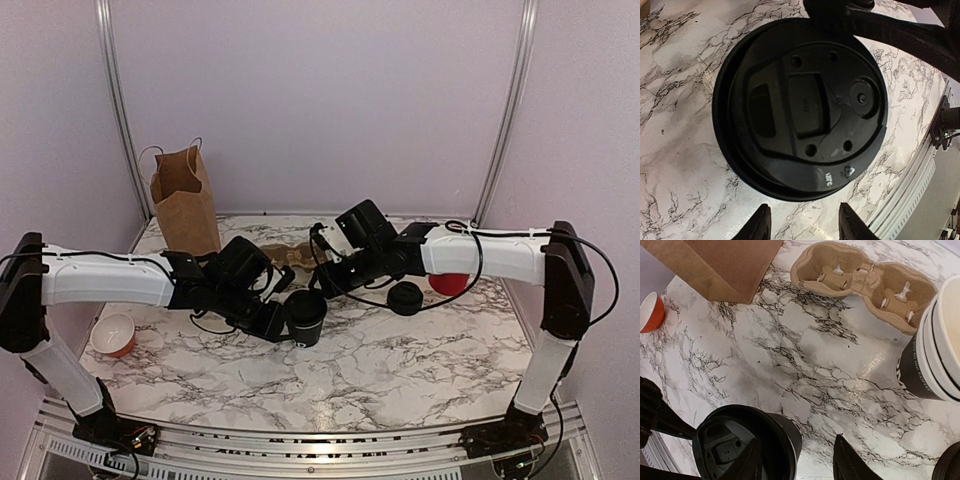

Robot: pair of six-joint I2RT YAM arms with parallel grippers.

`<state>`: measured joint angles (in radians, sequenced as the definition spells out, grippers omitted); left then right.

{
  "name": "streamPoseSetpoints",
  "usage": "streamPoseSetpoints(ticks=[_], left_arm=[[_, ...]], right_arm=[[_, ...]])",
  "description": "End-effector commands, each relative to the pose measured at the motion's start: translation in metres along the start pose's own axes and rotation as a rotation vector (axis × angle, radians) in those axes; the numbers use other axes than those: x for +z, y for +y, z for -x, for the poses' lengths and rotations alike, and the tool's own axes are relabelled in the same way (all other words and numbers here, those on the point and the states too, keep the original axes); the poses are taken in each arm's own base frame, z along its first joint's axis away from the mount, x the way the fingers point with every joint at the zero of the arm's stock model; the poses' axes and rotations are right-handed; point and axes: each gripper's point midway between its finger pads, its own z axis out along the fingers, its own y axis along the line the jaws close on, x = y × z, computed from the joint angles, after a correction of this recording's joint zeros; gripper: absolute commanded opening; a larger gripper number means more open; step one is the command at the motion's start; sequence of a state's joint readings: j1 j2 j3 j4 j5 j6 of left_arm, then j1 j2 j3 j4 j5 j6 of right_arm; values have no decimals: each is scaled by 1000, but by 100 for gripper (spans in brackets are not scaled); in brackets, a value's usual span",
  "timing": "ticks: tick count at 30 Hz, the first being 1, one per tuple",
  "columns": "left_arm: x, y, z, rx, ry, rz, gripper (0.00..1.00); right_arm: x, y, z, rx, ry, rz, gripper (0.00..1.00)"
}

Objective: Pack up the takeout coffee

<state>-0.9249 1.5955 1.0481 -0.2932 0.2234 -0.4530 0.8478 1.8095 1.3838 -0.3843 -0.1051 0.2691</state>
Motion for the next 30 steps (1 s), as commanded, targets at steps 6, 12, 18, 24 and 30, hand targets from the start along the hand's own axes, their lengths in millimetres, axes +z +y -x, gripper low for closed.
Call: streamPoseSetpoints(ticks=[6, 12, 18, 24, 30], left_arm=[[-5, 9, 30, -30, -79, 50, 46], [-16, 6, 34, -22, -88, 29, 45], [-51, -2, 59, -33, -184, 24, 47], [-49, 22, 80, -54, -224, 150, 51], [-17, 31, 75, -40, -143, 183, 54]], right_arm=[[-36, -2, -3, 55, -19, -37, 42], [-43, 1, -4, 66, -29, -50, 41], [-43, -6, -9, 68, -30, -82, 38], [-48, 2, -1, 39, -50, -104, 36], [-55, 7, 11, 3, -75, -144, 35]])
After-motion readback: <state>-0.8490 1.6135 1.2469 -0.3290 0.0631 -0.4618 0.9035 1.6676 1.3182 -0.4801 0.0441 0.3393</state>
